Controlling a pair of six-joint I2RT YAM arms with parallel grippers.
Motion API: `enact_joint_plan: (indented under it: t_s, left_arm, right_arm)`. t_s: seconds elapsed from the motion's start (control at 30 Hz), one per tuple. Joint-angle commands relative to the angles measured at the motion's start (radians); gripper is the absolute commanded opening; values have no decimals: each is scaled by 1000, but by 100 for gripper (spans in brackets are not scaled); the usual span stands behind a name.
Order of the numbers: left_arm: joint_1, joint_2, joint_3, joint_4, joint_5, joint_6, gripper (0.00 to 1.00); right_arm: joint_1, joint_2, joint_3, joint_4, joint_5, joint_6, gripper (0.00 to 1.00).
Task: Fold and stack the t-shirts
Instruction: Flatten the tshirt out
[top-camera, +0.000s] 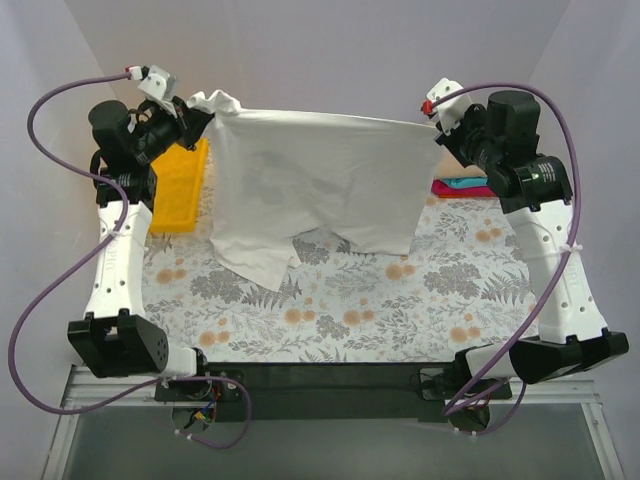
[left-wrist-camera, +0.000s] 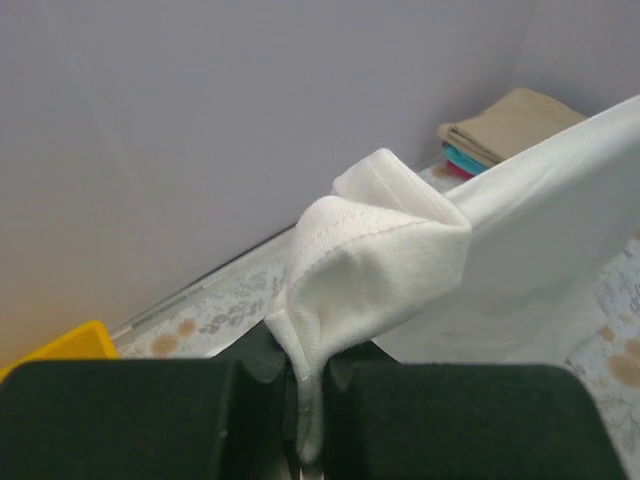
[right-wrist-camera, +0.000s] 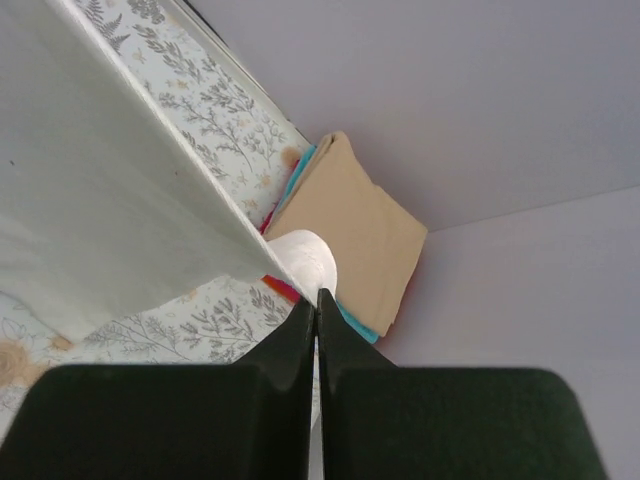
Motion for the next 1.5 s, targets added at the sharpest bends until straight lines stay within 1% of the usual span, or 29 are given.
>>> enact_joint_plan:
  t_s: [0.0,0.03,0.07,0.1,0.13,0.17,0.2,0.23,0.27,0.3,0.33,0.37,0.4,0.43,0.47,0.5,0.6,0.67,0.73,0.87,1.0,1.23,1.27,1.3,1.33,1.37,1.4,1.47]
  left_arm:
    - [17,-79,-94,-184,17,100,0]
    - [17,-100,-131,-220,25,182,0]
    - [17,-122,-175,-265,28,206,0]
    - [19,-174,-288,-293,69,255,0]
    - [17,-198,-338,-337,111,330,0]
    - [17,-229,-407,-429,138,499,0]
    - [17,-292,-540,-449,160,551,0]
    - [16,-329,-620,-454,165,592,0]
    - [13,-359,-683,-480,162,731,1]
    - [2,-386,-741,-494,151,787,3]
    - [-7,-431,-856,-503,113,838,5]
    - [-13,-445,-898,-520,99,875,6]
    - [-16,-456,-941,-532,87,954,8]
    - [-17,-462,-997,-543,71,979,9]
    - [-17,-464,-1021,-552,60,993,10]
    - [-18,-462,-1036,-561,59,1018,14]
    - [-18,-453,-1070,-609,63,1068,22]
    - [-18,-452,-1067,-655,71,1120,34]
    - [-18,-459,-1062,-698,73,1197,44]
    - [-18,-458,-1061,-704,68,1236,44]
    - [-20,-441,-1072,-673,97,1240,44]
    - [-38,-406,-1105,-618,71,1260,43]
    - [-43,-403,-1102,-617,73,1257,35]
    - [-44,-397,-1087,-618,85,1224,25]
    - [-46,-386,-1055,-624,106,1204,20]
    - [-44,-380,-1014,-652,122,1165,7]
    - [-44,-366,-986,-669,149,1147,1]
    - [-44,-361,-913,-692,168,1020,0]
  right_arm:
    - [-19,-37,-40,-29,95,-39,1]
    - [-20,-50,-103,-29,86,-46,1]
    - [-20,-62,-146,-32,71,-44,1]
    - [-20,-88,-230,-35,58,-44,1]
    - [-20,-103,-287,-34,43,-46,1]
    - [-19,-117,-335,-40,9,-44,1]
    - [-17,-140,-378,-45,-12,-43,1]
    - [-17,-152,-434,-46,-14,-43,1]
    - [-13,-163,-527,-45,-66,-41,1]
    - [-10,-174,-580,-46,-77,-41,1]
    - [-10,-176,-620,-46,-83,-41,1]
    - [-10,-177,-687,-45,-94,-43,1]
    - [-8,-180,-711,-43,-98,-44,1]
    - [-8,-180,-731,-43,-103,-46,1]
    - [-10,-180,-757,-42,-109,-46,1]
    - [-8,-176,-766,-45,-114,-47,1]
    - [-8,-165,-794,-46,-129,-50,1]
    - [-8,-159,-803,-48,-126,-58,1]
    - [-6,-153,-811,-48,-120,-66,1]
    - [-8,-145,-806,-49,-120,-67,1]
    - [-6,-142,-806,-49,-120,-67,1]
    - [-7,-139,-818,-48,-118,-67,1]
    - [-8,-136,-818,-48,-118,-67,1]
    - [-7,-137,-815,-48,-118,-67,1]
    - [-8,-142,-808,-48,-117,-67,1]
    - [-7,-142,-803,-48,-117,-69,1]
    - [-8,-143,-789,-49,-115,-67,1]
    - [-8,-146,-759,-49,-103,-66,1]
